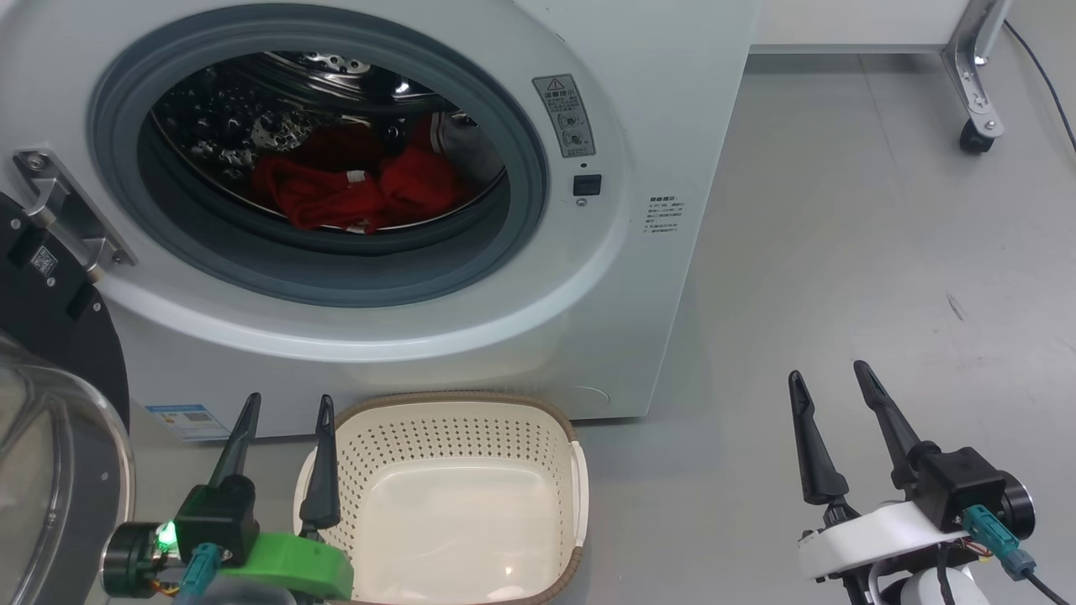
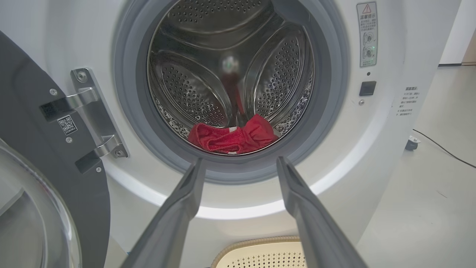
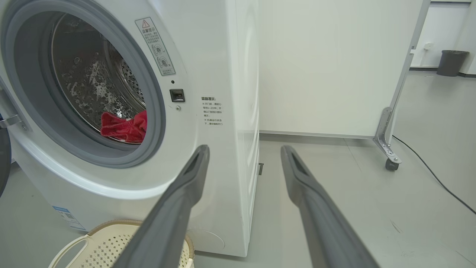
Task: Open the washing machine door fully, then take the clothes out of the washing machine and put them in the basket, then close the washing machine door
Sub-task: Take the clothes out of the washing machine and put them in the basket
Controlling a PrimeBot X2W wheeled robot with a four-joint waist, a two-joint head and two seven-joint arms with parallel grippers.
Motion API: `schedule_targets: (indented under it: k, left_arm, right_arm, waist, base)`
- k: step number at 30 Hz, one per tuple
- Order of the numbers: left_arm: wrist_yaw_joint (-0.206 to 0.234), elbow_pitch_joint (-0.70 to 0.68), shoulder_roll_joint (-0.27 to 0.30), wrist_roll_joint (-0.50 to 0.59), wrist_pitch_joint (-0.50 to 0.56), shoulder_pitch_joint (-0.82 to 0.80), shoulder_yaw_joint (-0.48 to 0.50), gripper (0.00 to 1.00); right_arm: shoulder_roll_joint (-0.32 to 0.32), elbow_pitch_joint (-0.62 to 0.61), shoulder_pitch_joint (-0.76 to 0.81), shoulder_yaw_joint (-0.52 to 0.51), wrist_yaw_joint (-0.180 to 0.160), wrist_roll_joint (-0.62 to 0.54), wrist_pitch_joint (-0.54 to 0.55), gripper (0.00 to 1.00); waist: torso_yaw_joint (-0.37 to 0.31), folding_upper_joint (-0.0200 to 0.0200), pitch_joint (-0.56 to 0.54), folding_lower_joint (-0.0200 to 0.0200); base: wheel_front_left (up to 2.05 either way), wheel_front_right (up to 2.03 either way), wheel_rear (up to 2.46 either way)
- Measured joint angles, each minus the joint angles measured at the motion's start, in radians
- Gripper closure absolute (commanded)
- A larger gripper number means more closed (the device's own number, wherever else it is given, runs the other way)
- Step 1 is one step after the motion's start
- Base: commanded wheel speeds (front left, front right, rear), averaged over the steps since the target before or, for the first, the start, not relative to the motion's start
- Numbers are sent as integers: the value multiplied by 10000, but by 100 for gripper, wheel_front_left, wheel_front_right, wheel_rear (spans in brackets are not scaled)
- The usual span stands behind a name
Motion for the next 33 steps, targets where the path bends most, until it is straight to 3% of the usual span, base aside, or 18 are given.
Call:
schedule_targets:
  k: [12, 19, 33]
  left_arm:
    - [0, 146, 0, -12, 0, -6, -94, 0]
    - [-270, 387, -2, -157, 54, -349, -305, 0]
    - [-802, 1528, 178, -848, 1730, -2510, -50, 0]
  right_arm:
    - [-2, -2, 0, 128, 0, 58, 0, 0]
    - [2, -82, -17, 268, 13, 54, 0, 0]
    - [2, -579, -314, 351, -52, 81, 0, 0]
  waist:
    - [-20, 0, 77, 0]
    - [-203, 0, 351, 0]
    - [-1099, 0, 1540, 0]
  base:
    - [0, 0, 0]
    - [0, 0, 0]
    - [0, 0, 0]
